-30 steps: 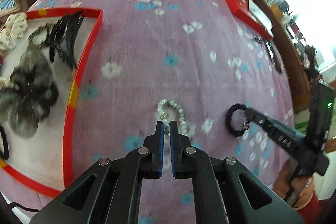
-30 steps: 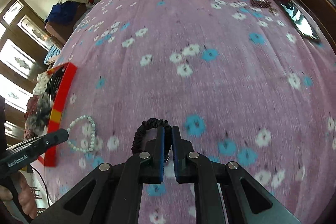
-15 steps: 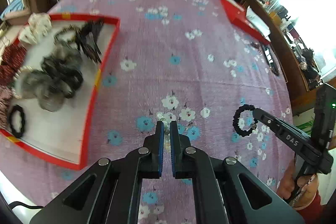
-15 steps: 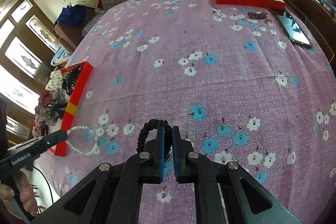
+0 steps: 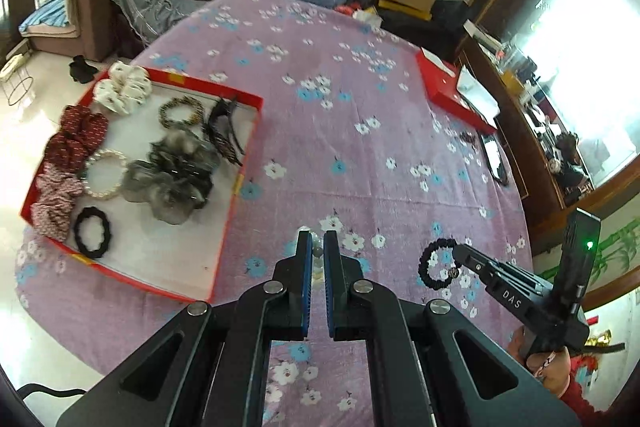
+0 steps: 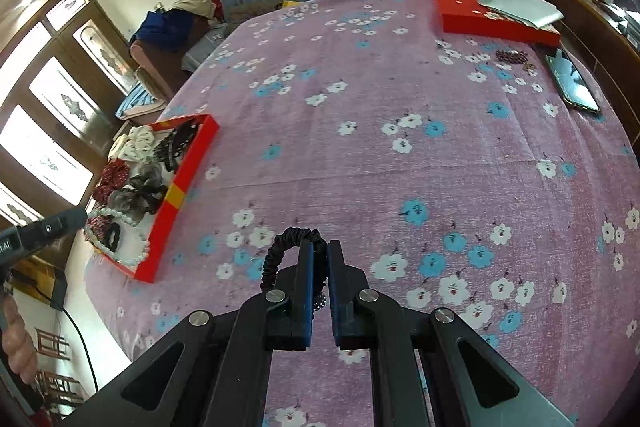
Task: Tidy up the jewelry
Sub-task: 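Carry the bead bracelet and hair tie over the tray with both tools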
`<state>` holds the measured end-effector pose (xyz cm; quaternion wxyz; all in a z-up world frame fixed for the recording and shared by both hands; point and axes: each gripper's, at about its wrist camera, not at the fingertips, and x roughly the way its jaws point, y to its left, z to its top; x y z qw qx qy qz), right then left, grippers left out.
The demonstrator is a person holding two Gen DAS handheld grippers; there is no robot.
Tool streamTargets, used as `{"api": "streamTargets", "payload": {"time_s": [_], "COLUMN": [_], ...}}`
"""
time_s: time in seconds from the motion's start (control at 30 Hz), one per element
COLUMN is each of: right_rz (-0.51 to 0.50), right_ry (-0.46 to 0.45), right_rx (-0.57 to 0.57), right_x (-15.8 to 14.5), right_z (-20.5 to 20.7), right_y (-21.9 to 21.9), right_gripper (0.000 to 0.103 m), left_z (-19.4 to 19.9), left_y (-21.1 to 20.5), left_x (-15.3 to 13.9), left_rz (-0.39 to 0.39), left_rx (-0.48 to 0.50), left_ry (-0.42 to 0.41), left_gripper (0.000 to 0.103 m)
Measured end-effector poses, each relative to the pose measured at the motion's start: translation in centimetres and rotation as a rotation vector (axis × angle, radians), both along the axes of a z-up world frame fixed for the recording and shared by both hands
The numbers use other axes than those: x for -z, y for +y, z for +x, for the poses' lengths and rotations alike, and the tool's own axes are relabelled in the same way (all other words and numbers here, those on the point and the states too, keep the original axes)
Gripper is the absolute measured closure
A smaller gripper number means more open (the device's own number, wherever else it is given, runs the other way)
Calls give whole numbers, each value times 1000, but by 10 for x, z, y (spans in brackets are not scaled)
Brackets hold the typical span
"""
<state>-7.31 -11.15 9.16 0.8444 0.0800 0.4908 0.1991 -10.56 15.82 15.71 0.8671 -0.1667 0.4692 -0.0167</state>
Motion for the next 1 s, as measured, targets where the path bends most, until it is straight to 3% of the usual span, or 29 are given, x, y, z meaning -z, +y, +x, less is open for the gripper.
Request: {"api": "streamTargets", "payload": {"time_s": [0.53,1.0], "right_rz": [66,65], "right_ry": [-4,-16], "right_rx": [-104,-145], "right_x": [-4,-18], "right_z": [-3,3], "right_y": [42,116], "right_gripper": [95,95], "left_z": [-37,-26], "left_y": [59,118], "left_x": [-45,-43], "left_rz": [159,137], "left_rx": [-156,-123], "left_ry": [-62,-52], "left_gripper": [98,98]}}
